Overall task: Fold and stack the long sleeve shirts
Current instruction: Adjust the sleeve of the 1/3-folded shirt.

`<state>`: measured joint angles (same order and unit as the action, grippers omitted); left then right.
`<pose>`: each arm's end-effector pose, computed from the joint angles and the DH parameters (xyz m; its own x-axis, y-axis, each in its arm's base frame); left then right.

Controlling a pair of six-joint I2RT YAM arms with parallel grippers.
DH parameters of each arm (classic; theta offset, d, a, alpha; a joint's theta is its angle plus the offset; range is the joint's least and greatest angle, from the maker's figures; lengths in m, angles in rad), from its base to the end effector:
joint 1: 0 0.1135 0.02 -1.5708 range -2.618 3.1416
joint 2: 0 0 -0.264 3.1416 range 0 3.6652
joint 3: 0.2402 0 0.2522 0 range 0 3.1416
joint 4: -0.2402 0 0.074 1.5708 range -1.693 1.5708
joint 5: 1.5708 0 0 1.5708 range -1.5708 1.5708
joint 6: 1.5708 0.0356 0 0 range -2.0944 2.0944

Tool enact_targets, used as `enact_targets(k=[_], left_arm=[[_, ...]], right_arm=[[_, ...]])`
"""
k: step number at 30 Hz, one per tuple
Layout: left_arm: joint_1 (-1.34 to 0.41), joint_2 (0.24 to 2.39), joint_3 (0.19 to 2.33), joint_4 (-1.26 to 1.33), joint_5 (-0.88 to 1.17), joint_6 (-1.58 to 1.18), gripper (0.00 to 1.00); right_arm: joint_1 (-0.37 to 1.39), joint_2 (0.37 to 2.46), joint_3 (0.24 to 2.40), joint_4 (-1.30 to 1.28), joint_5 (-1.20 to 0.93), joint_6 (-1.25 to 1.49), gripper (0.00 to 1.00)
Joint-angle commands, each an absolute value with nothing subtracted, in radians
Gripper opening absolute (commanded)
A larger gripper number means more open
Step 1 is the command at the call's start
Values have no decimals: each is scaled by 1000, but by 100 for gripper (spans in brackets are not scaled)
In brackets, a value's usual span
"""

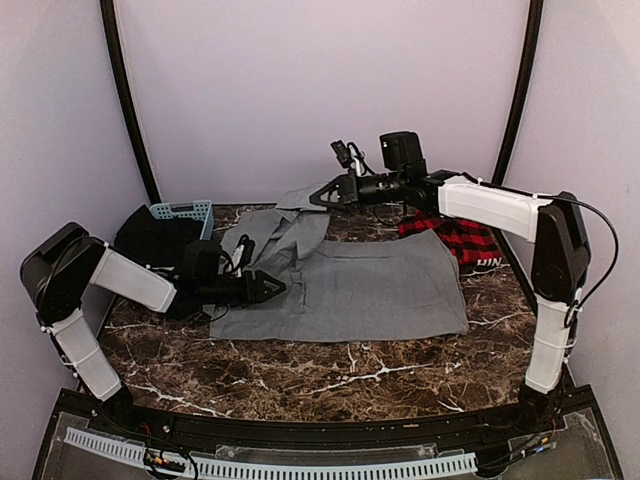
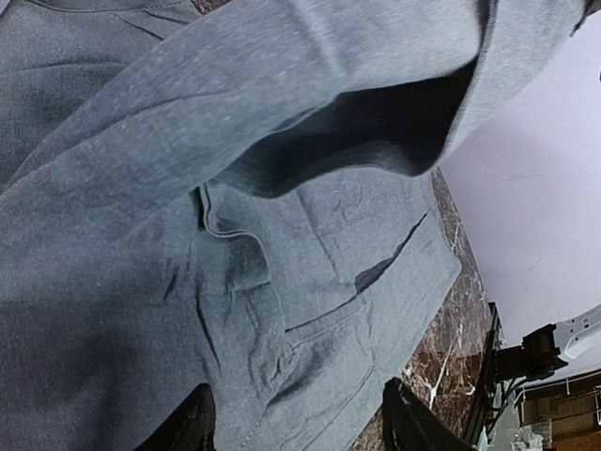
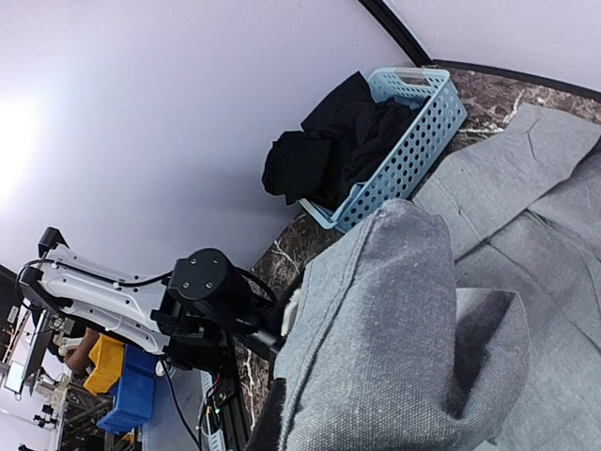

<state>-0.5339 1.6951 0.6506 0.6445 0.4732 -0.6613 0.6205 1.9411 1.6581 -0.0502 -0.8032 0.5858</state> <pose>0.2715 -0.1794 0.1526 -0.7647 -0.1830 -0.6179 0.4368 0.5578 -0.7057 0.3600 0.2888 0.3165 -0.7508 -0.0647 -0.6573 -0.6503 0.2465 0.7186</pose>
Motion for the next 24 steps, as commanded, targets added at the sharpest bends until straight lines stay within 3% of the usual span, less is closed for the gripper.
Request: enact_targets(k=[1,24], left_arm=[[-545,1733,705,660,402,-615,60],[-581,1941,899,784,312,-417,73]], right_arm=[[626,1978,1737,-24,-852,627,0],[658,2151,1985,-5,-909,744,0]])
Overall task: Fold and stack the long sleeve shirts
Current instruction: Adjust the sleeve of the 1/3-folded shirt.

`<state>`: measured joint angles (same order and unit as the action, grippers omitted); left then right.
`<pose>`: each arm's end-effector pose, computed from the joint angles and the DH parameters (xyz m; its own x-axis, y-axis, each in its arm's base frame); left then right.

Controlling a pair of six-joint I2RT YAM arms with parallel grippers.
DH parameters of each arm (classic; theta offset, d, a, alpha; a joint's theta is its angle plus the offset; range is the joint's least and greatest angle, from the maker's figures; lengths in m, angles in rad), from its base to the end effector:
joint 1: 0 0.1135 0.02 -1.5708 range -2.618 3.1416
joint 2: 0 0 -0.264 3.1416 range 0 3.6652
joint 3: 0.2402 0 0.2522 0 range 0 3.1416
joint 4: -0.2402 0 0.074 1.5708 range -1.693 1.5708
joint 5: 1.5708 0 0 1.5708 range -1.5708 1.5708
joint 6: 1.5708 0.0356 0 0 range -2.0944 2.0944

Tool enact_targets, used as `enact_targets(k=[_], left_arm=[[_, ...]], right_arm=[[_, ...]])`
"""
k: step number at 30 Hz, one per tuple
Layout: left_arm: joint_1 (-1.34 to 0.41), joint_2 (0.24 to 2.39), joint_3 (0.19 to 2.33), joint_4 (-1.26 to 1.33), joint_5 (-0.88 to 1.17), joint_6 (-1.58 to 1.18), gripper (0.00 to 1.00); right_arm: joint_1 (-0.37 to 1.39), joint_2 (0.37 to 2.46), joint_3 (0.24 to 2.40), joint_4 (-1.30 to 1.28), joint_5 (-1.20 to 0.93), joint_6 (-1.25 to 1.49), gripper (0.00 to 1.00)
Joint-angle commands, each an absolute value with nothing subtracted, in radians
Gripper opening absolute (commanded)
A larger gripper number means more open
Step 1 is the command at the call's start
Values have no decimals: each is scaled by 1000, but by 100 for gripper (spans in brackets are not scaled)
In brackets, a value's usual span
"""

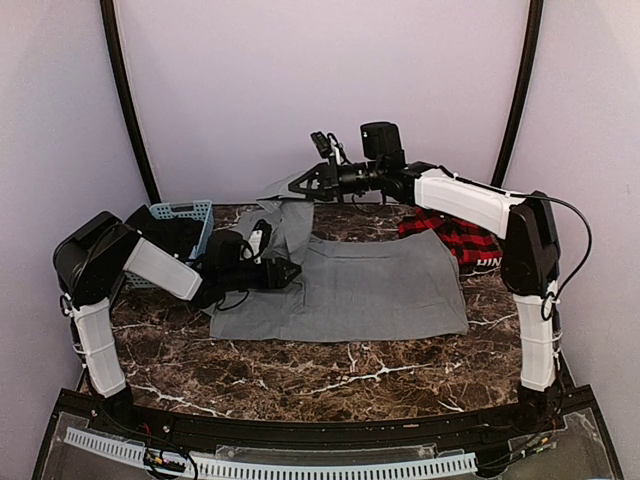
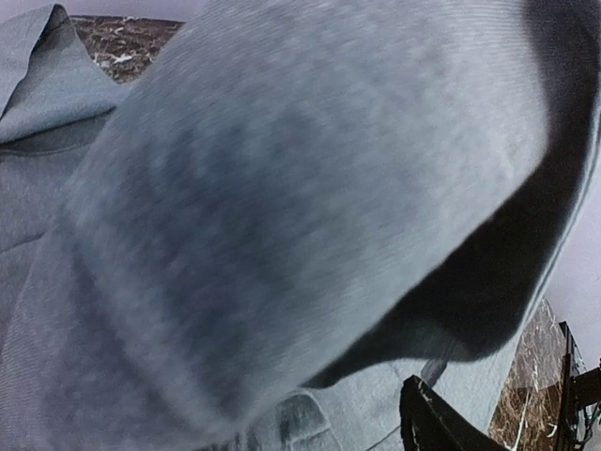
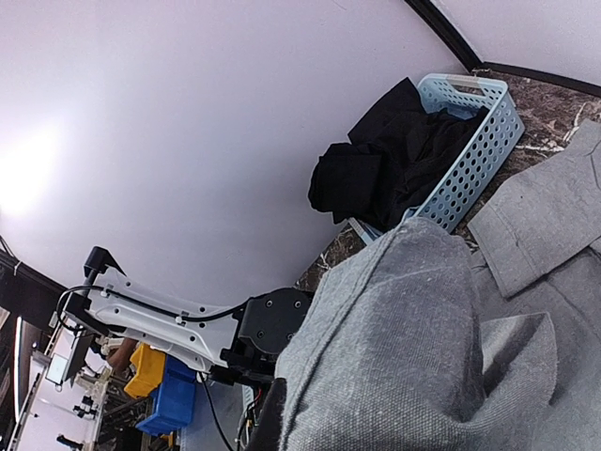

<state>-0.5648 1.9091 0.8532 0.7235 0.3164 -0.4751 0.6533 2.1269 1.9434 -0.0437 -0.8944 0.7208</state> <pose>0.3171 -0.2140 0.1437 -0.5914 -0.1399 -0.7941 0.5472 0.6538 -0.5227 0.3841 0.3290 0.3303 -0.7837 -0.0796 -0.6160 -0.6211 0.1169 0.7750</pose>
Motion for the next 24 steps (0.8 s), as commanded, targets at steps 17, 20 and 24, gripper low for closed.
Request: enact_targets(k=[17,20,24], left_arm=[[-627,2092,981,967,550,-447,67],[-643,2106,1000,969,572,-449,67],[-652,2131,1021,961,583,-445,69]], right_arm=[[638,2180,1981,21,-917,751,0],[631,2182,1979,23,-918,753,0],[628,2185,1979,23,-922,751,0]])
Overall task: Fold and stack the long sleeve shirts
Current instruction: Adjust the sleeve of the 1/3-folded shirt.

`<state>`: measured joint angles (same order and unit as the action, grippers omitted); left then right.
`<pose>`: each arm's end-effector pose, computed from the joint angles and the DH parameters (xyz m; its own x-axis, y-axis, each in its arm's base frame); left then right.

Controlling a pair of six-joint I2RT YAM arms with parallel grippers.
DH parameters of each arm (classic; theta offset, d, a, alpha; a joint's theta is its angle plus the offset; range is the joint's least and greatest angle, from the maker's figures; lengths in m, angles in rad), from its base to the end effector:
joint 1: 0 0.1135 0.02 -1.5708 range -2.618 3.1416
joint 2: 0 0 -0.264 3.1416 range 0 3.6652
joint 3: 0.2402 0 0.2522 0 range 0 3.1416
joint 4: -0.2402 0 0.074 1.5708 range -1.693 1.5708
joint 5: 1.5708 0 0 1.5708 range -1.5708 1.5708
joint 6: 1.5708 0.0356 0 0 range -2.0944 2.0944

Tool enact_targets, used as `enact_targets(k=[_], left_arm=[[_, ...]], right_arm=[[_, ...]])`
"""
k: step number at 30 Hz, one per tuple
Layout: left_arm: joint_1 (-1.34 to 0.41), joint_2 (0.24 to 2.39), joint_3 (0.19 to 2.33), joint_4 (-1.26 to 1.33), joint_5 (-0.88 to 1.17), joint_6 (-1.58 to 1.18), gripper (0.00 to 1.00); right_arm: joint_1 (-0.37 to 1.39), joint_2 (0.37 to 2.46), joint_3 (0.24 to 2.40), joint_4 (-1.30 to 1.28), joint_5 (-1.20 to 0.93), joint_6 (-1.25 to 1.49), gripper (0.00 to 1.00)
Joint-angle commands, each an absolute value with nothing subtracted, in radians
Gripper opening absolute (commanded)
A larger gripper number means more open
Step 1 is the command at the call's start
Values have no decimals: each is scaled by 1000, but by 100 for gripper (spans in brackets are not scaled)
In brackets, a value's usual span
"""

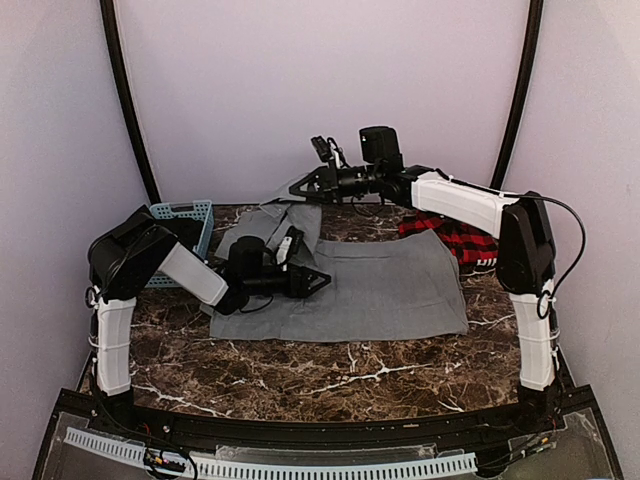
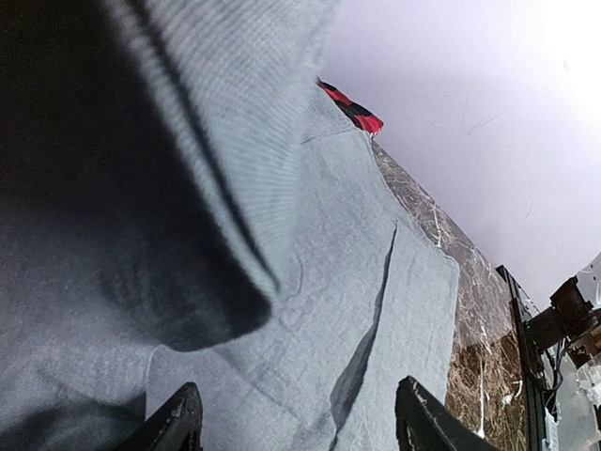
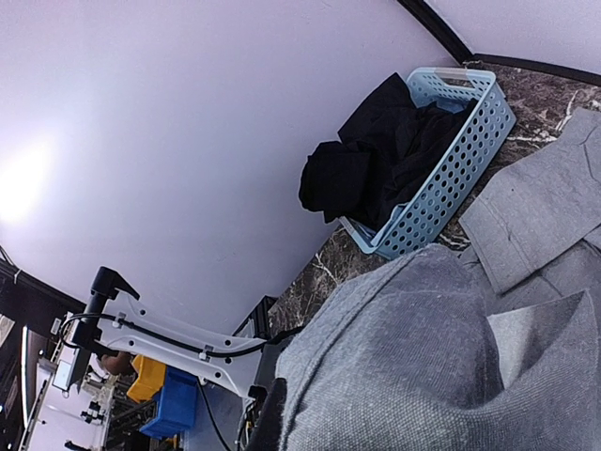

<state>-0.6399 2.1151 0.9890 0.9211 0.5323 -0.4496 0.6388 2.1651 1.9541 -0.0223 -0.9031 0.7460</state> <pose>0.3251 -0.2645 0.1227 -0.5439 -0.0620 -0.8369 0.7514 0.4081 -0.5186 0.3955 0.3285 0.3174 -0.8031 -0.0730 -0.5913 -0.5956 0.1241 0.7936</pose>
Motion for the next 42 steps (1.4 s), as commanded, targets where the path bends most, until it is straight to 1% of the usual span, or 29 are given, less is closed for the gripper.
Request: enact_targets(k=[1,5,8,14,19,21,24,29,32,38,42], left_arm=[[-652,2133,1021,969,592,-448,69],[-652,2129,1027,978,619,-451,71],[-652,2090,990,983,587,-442,71],[-652,1978,847,1001,479,-403,74],[-652,1869,697,1019,441,-363,77],[-652,1847,670,1021,435,-352,78],[-652,1851,683,973,415,-333,78],[-652,1868,708,976,380,-324,77],[-652,1840,674,975,347,-324,77],[-652,1637,490,950,211,-368,77],[-652,1439,415,831,148,-416,77]], right_arm=[[627,2187,1979,22,-922,750,0],[619,2190,1979,14,-931,744,0],[615,2187,1969,13,-936,744,0],[617,2153,1920,39,-942,751,0],[616,2149,1914,6,-945,720,0],[617,2152,1910,3,-945,713,0],[617,2153,1902,3,-947,713,0],[620,2135,1879,3,-951,713,0],[620,2106,1841,3,-950,705,0],[638,2022,1710,3,-945,681,0],[661,1957,1591,3,-931,658,0]])
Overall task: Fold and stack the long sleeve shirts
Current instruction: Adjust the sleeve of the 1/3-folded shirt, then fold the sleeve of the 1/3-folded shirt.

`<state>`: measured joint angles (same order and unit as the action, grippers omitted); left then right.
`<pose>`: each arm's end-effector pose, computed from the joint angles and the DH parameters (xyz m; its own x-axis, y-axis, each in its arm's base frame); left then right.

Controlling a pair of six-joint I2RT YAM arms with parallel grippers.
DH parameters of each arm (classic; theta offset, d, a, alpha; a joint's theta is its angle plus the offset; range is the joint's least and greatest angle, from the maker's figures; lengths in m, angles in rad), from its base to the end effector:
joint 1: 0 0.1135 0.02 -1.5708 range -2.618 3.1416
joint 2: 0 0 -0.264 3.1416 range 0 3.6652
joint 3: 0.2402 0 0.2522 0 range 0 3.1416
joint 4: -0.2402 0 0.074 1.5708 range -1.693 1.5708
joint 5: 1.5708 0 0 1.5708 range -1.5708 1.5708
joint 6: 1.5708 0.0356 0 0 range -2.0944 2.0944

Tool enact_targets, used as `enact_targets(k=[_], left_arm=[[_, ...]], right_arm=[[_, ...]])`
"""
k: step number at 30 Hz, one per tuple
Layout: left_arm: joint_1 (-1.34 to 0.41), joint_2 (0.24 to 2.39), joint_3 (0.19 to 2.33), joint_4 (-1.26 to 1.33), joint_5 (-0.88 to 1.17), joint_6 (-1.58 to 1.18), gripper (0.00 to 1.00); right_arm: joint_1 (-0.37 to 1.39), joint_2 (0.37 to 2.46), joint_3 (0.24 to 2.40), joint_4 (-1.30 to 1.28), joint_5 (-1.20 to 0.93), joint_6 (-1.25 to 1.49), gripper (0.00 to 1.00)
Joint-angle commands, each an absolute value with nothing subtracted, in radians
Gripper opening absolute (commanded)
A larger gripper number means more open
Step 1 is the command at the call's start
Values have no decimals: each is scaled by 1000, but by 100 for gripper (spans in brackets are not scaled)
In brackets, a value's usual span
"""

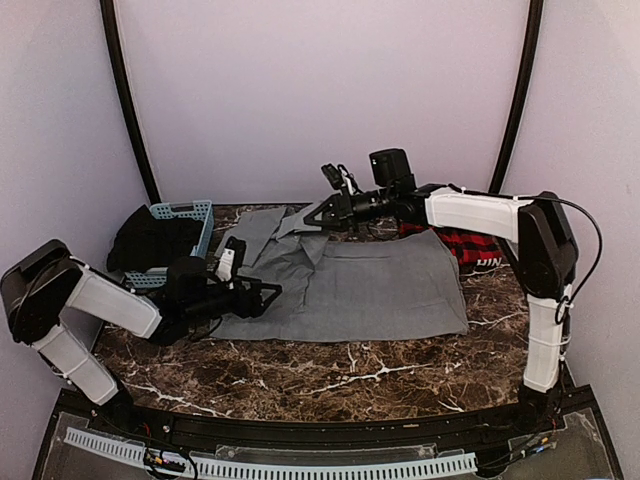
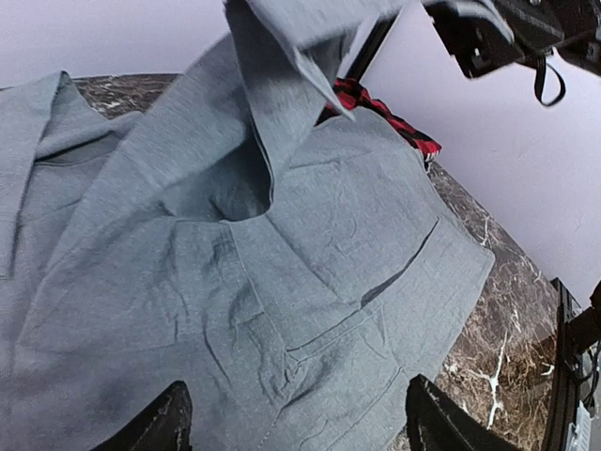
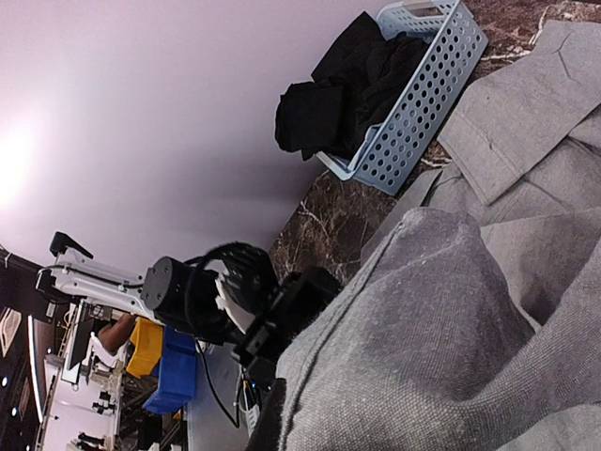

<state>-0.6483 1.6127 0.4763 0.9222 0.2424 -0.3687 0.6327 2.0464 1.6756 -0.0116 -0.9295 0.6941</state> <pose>0.2297 -0.1847 0.1572 -0.4367 -0.1081 -0.8931 0.6601 0.6359 -0.3998 0.3697 0.3065 0.2798 -0.8411 -0.1422 -0.5218 -0.5402 0.1741 0.8233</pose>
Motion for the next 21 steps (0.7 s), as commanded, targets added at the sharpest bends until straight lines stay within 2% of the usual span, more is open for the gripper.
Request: enact_targets(k=[1,6,14,21], left_arm=[[-652,1410,402,802,133,-420,77],[-652,1236,374,674,56,-404,77],[-652,1224,446,544,-37,-371,77],[-652,1229,479,487,-72,-338,78]], right_arm=[[666,1942,1561,6,-928,655,0],[696,1867,1422,73,-912,685,0],[731,1778,1223,85,-871,673,0],[728,1736,1115,-140,-756,523,0]])
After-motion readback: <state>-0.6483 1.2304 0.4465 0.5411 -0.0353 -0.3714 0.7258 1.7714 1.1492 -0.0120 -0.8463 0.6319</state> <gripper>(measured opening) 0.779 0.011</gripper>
